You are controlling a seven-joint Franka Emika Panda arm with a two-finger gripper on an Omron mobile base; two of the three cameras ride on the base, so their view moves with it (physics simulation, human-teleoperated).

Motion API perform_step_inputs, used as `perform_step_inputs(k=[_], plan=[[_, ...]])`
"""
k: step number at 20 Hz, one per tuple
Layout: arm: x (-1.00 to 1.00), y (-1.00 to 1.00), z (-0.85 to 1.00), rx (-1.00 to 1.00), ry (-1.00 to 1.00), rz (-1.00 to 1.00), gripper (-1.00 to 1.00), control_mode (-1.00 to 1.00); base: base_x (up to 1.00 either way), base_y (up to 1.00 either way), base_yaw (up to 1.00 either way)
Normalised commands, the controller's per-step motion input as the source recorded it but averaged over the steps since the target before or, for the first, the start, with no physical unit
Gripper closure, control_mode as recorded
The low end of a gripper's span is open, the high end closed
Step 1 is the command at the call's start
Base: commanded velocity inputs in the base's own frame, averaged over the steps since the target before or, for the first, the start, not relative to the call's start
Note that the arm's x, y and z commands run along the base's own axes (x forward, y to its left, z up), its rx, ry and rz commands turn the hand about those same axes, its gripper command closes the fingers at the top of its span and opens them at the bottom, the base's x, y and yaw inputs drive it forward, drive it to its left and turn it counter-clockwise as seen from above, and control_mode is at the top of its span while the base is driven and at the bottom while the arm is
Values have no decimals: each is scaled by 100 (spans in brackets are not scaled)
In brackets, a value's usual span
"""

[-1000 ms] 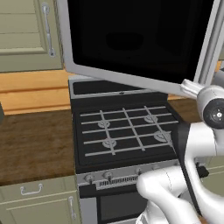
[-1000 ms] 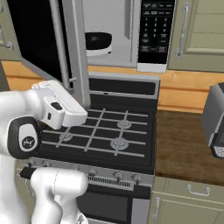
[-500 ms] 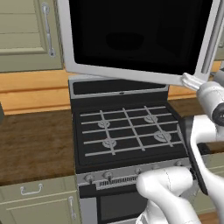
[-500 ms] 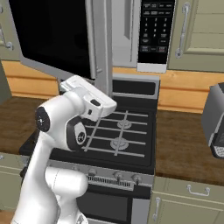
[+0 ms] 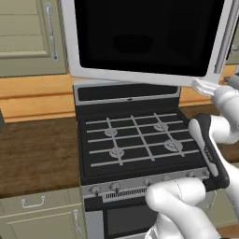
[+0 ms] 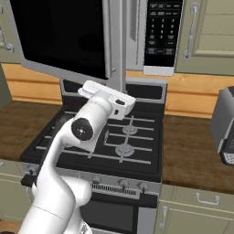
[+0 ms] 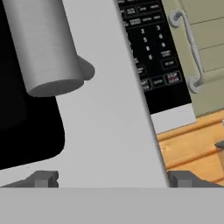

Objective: Open the microwave, place the bowl with waffle inside the microwave, then close the microwave door and turn it on.

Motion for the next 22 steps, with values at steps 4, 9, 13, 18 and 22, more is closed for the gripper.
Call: perform_step_inputs(k=[4,9,13,18,22], plan=[[47,-11,35,-4,-5,5,-100,-100,0,0,0],[60,-10,18,-3,-8,0,-100,-100,0,0,0],[49,-3,0,0,-17,0,-100,-100,0,0,0],[60,-15,3,0,-14,0,-100,-100,0,0,0],[64,-22,13,-1,-4,1,-100,-100,0,0,0]])
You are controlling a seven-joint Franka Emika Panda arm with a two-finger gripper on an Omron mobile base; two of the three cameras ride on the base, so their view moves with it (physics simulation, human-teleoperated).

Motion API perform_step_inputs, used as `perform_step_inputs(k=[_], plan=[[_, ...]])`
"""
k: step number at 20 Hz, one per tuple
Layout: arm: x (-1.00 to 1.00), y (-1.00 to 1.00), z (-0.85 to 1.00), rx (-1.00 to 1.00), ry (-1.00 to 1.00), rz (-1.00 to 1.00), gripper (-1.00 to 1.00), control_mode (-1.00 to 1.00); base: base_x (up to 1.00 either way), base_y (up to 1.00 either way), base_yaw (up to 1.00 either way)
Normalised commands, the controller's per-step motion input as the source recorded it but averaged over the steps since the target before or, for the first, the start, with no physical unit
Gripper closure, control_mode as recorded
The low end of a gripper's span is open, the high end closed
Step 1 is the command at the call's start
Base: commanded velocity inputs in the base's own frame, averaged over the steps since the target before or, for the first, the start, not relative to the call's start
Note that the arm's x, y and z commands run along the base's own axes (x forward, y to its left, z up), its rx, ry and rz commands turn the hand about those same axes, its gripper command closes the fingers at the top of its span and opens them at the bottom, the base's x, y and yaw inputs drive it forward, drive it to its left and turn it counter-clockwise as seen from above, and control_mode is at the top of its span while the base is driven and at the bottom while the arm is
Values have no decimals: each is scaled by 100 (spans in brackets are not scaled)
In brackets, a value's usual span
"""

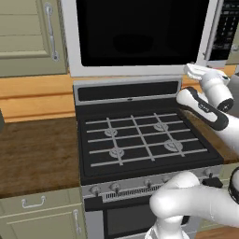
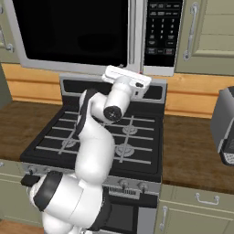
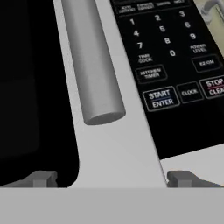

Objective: Open the microwave, place the bowl with waffle inside the microwave, then close the microwave door and turn it on.

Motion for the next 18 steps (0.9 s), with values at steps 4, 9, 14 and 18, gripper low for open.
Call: perform_step_inputs(k=[4,9,14,18], plan=[[76,-25,12,-2,0,2,-100,-100,0,0,0],[75,-22,3,-4,0,2,-100,-100,0,0,0],[39,-15,5,-4,0,0,-100,-100,0,0,0],[-2,-17,54,0,12,0,-100,-100,0,0,0]])
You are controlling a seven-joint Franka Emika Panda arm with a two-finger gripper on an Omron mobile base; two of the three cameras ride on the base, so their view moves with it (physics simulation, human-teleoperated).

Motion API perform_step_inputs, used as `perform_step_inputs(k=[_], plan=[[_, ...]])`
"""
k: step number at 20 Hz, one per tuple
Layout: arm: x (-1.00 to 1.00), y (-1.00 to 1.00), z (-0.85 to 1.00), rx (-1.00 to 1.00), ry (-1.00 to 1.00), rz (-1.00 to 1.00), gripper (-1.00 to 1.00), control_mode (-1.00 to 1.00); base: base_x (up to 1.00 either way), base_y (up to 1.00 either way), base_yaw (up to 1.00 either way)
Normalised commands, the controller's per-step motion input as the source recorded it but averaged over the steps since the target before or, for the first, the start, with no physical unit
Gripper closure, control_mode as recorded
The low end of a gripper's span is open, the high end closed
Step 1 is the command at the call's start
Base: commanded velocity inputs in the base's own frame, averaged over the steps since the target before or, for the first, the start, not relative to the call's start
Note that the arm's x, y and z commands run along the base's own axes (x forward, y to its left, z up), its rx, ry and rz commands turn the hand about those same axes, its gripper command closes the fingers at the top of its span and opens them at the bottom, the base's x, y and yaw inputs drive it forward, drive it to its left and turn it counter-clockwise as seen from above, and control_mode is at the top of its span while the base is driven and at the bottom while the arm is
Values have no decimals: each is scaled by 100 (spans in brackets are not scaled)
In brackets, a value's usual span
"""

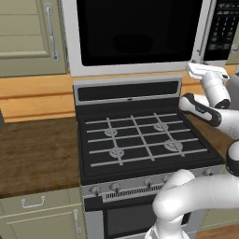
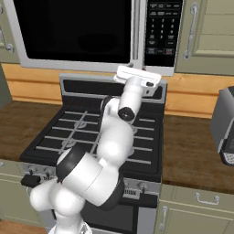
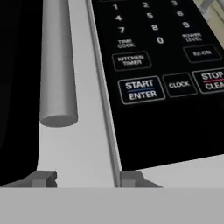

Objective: Open the microwave, place the bowl with waffle inside the microwave, then close the microwave door and turn it on.

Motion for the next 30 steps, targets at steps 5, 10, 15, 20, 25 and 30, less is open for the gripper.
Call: perform_step_inputs(k=[5,10,15,20,25,30], plan=[[-19,-21,82,0,29,0,-100,-100,0,0,0],[-32,-30,68,0,42,0,-100,-100,0,0,0],[-38,-46,32,3,10,0,-100,-100,0,0,0],[-54,-48,-6,0,-11,0,-100,-100,0,0,0],[1,-31,-15,0,-3,0,-100,-100,0,0,0],[39,5,-36,-6,-13,0,-100,-100,0,0,0]])
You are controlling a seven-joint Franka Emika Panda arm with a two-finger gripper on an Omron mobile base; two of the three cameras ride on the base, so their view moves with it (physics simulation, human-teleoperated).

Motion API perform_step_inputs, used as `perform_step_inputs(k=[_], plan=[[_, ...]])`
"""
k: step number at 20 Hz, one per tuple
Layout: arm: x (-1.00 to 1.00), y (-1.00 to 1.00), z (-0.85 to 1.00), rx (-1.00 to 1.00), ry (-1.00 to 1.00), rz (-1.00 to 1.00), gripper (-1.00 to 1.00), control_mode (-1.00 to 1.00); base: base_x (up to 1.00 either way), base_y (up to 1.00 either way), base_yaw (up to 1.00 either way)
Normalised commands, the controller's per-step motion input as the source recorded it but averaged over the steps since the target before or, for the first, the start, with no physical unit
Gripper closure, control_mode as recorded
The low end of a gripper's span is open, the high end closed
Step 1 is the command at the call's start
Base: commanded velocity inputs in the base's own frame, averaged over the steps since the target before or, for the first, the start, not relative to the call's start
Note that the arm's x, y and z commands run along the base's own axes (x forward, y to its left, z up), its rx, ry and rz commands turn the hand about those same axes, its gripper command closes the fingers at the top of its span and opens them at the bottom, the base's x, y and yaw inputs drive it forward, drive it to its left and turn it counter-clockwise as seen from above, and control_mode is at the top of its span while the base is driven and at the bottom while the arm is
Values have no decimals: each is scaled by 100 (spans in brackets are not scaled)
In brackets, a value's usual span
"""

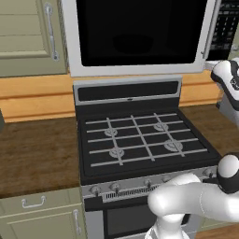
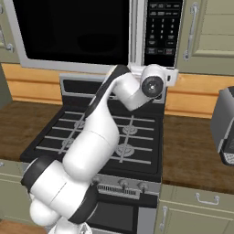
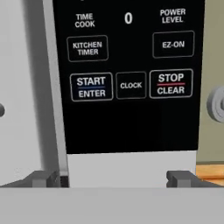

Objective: Open the microwave, place the bowl with waffle inside the microwave, then close the microwave door and turn it on.

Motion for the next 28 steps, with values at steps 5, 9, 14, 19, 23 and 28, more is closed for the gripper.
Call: perform_step_inputs(k=[5,9,14,19,23,28], plan=[[25,0,-22,-8,-18,-2,-100,-100,0,0,0],[17,0,-5,-8,-17,-3,-100,-100,0,0,0],[36,0,0,-8,-7,-2,-100,-100,0,0,0],[64,0,0,-5,0,0,-100,-100,0,0,0],[53,0,0,-1,0,0,-100,-100,0,0,0],[22,-1,1,0,0,0,-100,-100,0,0,0]])
